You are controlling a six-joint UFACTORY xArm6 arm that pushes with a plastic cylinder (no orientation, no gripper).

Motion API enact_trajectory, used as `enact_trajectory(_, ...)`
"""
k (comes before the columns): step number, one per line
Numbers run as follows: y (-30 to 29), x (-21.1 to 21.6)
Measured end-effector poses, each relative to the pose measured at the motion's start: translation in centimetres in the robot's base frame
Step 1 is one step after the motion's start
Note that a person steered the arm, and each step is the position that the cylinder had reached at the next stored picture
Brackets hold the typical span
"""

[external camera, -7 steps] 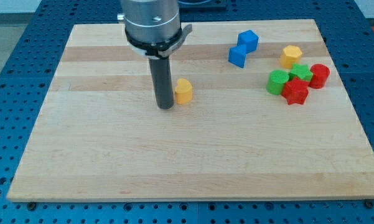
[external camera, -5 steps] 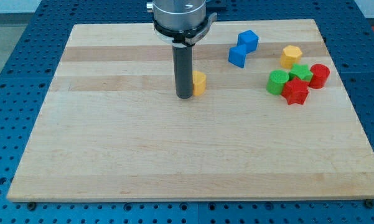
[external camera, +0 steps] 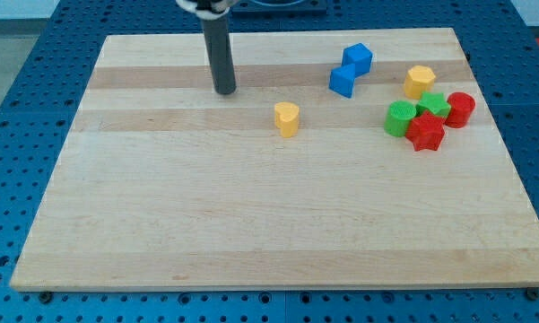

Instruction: Move the blue cube closer to the yellow heart

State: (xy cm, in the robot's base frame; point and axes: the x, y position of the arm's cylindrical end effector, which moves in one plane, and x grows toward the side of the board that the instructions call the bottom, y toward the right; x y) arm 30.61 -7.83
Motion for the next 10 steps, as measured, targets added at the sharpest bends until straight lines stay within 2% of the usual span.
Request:
enact_trajectory(2, 8.8, -7.2)
enact_trajectory(3, 14.6, -8.7)
enact_trajectory(4, 21.0, -8.5)
enact_trajectory(5, 25.0, -8.3)
enact_trajectory(7, 24.7, -6.2)
enact_trajectory(10, 19.9, -5.0)
